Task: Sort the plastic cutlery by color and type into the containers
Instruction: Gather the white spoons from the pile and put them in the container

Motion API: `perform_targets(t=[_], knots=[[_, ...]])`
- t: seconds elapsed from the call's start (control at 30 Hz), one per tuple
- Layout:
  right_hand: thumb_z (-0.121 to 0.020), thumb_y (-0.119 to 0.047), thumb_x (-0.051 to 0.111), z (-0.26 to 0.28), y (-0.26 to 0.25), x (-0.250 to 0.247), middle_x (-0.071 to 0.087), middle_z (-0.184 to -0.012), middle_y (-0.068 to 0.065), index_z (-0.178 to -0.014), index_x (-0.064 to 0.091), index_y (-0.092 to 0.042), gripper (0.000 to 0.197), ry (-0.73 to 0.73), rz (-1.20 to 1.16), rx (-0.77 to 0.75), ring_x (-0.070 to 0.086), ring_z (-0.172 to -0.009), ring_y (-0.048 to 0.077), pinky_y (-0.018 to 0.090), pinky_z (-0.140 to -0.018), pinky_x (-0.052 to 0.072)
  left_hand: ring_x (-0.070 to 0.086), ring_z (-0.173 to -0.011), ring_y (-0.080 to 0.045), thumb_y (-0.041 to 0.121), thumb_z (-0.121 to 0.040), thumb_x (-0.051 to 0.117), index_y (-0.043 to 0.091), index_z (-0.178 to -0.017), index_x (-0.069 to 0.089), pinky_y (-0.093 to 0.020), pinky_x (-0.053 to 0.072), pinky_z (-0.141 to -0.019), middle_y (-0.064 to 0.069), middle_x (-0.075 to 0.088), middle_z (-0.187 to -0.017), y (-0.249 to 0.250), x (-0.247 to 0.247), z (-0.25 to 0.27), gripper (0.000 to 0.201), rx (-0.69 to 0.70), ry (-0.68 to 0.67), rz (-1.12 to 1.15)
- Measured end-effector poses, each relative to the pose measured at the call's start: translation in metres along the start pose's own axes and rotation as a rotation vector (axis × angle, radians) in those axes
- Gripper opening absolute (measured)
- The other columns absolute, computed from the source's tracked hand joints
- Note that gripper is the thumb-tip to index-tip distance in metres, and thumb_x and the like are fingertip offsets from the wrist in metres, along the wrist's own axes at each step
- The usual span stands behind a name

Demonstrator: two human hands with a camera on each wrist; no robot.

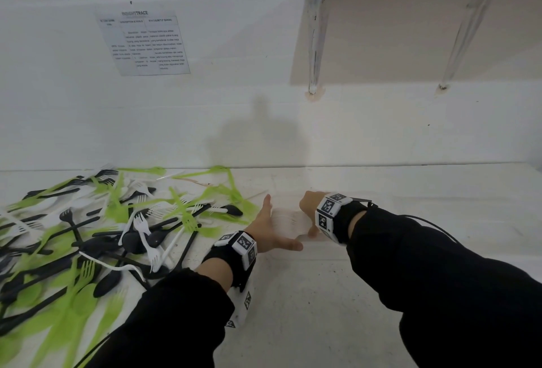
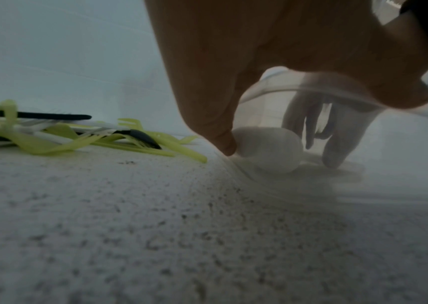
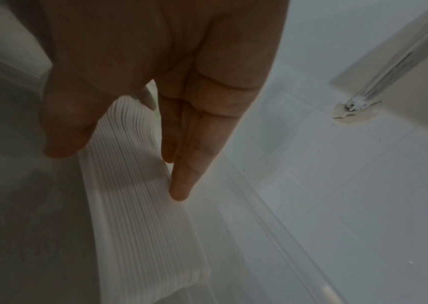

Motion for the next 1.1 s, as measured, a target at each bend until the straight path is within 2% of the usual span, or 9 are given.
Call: perform_targets(t=[0.17,0.27,0.4,0.53,0.7,0.77,0.83,0.9,1.1], knots=[[-0.095,-0.012,0.05,-0.008,-0.001,-0.003,0.055,-0.109,0.014,-0.119,0.053,0.004,0.03,-0.099,0.006,0.012,0.06,-0.097,0.026,0.026,-0.057,0.038,0.002,-0.146,-0.014,0.03,-0.059,0.088,0.017,-0.146,-0.023,-0.03,0.011,-0.117,-0.004,-0.005,-0.159,0.001,0.0,0.001,0.142,0.006,-0.004,0.008],[-0.094,-0.011,0.049,-0.002,0.0,-0.004,0.05,-0.091,0.01,-0.113,0.056,-0.002,0.022,-0.088,0.008,-0.001,0.057,-0.08,0.023,0.019,-0.046,0.027,0.003,-0.146,-0.014,0.029,-0.059,0.088,0.017,-0.146,-0.024,-0.031,0.012,-0.118,-0.004,-0.005,-0.159,0.0,0.0,0.001,0.142,0.006,-0.004,0.008],[-0.094,-0.01,0.048,0.003,0.001,-0.004,0.057,-0.105,0.008,-0.116,0.055,-0.001,0.025,-0.042,0.025,-0.006,0.061,-0.098,0.025,0.024,-0.064,0.037,0.003,-0.146,-0.012,0.03,-0.059,0.088,0.019,-0.146,-0.024,-0.031,0.012,-0.118,-0.002,-0.005,-0.159,-0.001,0.0,0.001,0.143,0.003,-0.01,-0.001],[-0.094,-0.007,0.048,-0.002,-0.001,-0.004,0.034,-0.064,-0.001,-0.109,0.058,0.001,0.02,-0.086,0.054,0.011,0.038,-0.052,0.012,0.02,-0.046,0.03,0.0,-0.146,-0.012,0.029,-0.062,0.086,0.017,-0.145,-0.027,-0.028,0.011,-0.116,0.0,-0.01,-0.158,0.001,-0.001,0.003,0.141,0.004,-0.031,-0.039],[-0.09,-0.004,0.05,0.005,-0.001,-0.004,0.044,-0.075,0.001,-0.108,0.056,-0.006,0.019,-0.051,0.034,-0.021,0.054,-0.085,0.018,0.018,-0.049,0.03,0.005,-0.146,-0.017,0.028,-0.062,0.087,0.018,-0.14,-0.035,-0.031,0.015,-0.116,-0.006,-0.002,-0.159,0.003,-0.005,0.003,0.145,-0.032,-0.069,-0.127],[-0.09,-0.007,0.053,0.003,0.0,-0.003,0.058,-0.092,0.01,-0.108,0.058,-0.005,0.019,-0.043,0.019,-0.003,0.061,-0.094,0.022,0.024,-0.061,0.042,0.008,-0.146,-0.018,0.023,-0.061,0.088,0.02,-0.139,-0.036,-0.034,0.018,-0.117,-0.007,0.002,-0.158,0.004,-0.006,0.003,0.146,-0.041,-0.076,-0.128],[-0.089,-0.009,0.056,0.002,0.001,-0.002,0.058,-0.116,0.013,-0.115,0.056,-0.001,0.027,-0.046,0.006,0.011,0.061,-0.106,0.027,0.029,-0.076,0.047,0.009,-0.145,-0.018,0.02,-0.06,0.088,0.022,-0.139,-0.035,-0.034,0.02,-0.116,-0.007,0.002,-0.158,0.003,-0.007,0.001,0.147,-0.04,-0.081,-0.123],[-0.087,-0.005,0.057,-0.001,0.001,0.001,0.058,-0.118,0.014,-0.115,0.056,0.002,0.029,-0.072,0.007,0.012,0.061,-0.107,0.029,0.03,-0.081,0.048,0.008,-0.145,-0.017,0.019,-0.058,0.089,0.023,-0.14,-0.035,-0.034,0.019,-0.117,-0.004,-0.002,-0.159,0.001,-0.007,0.0,0.148,-0.03,-0.083,-0.129],[-0.09,-0.006,0.054,-0.014,0.005,0.007,0.062,-0.113,0.015,-0.111,0.059,0.004,0.023,-0.104,-0.012,0.007,0.064,-0.094,0.028,0.027,-0.071,0.044,0.004,-0.146,-0.015,0.018,-0.059,0.088,0.018,-0.14,-0.035,-0.034,0.016,-0.118,0.002,-0.01,-0.158,-0.001,-0.005,0.001,0.148,-0.013,-0.073,-0.123]])
Point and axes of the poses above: each hand's wrist, its own z-axis away from the middle knuckle, its own x-axis out of the palm, y = z × x, the point moved 2 cm from there along -z, towards the middle knuckle
